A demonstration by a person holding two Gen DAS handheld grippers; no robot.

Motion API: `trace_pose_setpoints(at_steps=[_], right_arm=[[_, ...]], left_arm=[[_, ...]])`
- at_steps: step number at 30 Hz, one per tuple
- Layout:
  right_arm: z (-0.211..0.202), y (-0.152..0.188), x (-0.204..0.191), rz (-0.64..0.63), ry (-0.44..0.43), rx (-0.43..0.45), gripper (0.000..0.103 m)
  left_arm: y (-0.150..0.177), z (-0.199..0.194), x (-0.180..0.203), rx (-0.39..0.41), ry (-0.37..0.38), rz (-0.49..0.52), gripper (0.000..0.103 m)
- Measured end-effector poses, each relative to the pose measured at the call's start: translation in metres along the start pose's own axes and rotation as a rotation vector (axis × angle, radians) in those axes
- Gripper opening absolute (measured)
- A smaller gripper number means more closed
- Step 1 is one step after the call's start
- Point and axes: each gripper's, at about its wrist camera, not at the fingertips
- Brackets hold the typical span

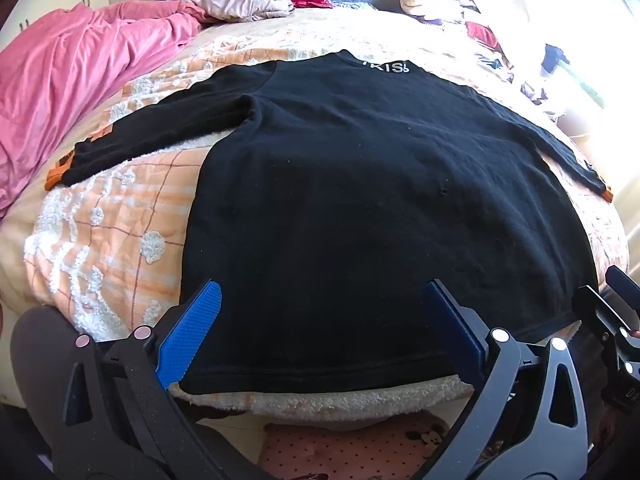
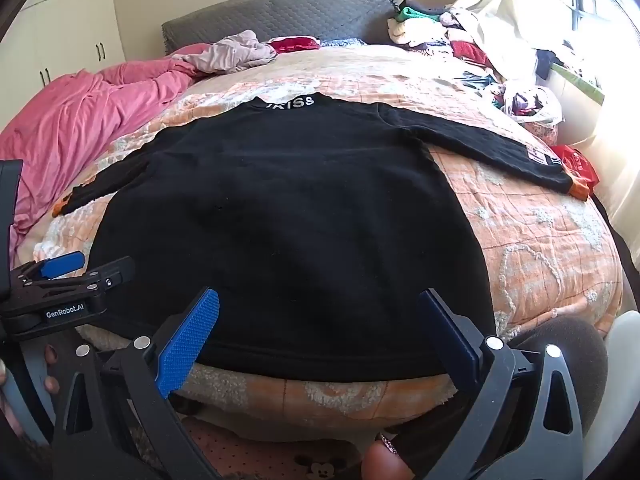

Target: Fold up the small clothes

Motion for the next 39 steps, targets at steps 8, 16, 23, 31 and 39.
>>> trace_pose_setpoints(at_steps=[8, 16, 23, 31, 39], right_arm=[[0.0, 0.001, 0.003, 0.009, -0.008, 0.006, 0.099], [-0.003, -0.003, 0.001, 0.002, 0.0, 0.009, 0.099], [-0.008, -0.002, -0.003, -0.005, 0.009, 0.014, 0.099], [-0.009, -0.001, -0.002, -0.006, 0.012, 0.013, 0.099], [-0.008, -0.001, -0.002, -0.007, 0.011, 0.012, 0.099]], left_arm=[[-0.006, -0.003, 0.009, 0.002, -0.007, 0.004, 0.095], [-0.002, -0.006, 0.007, 0.021, 0.01, 0.013, 0.095], [-0.002, -0.007, 0.006, 0.019, 0.013, 0.011, 0.095], [-0.002, -0.008, 0.005, 0.021, 0.012, 0.012, 0.095], [-0.002, -0.008, 0.006, 0.021, 0.011, 0.011, 0.095]])
Point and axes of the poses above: each gripper's, at about its wrist camera, not at the fingertips, and z roughly the way its jaws point, x to its right, y to its underside, and after that the axes turned 15 degrees about -z, right-handed
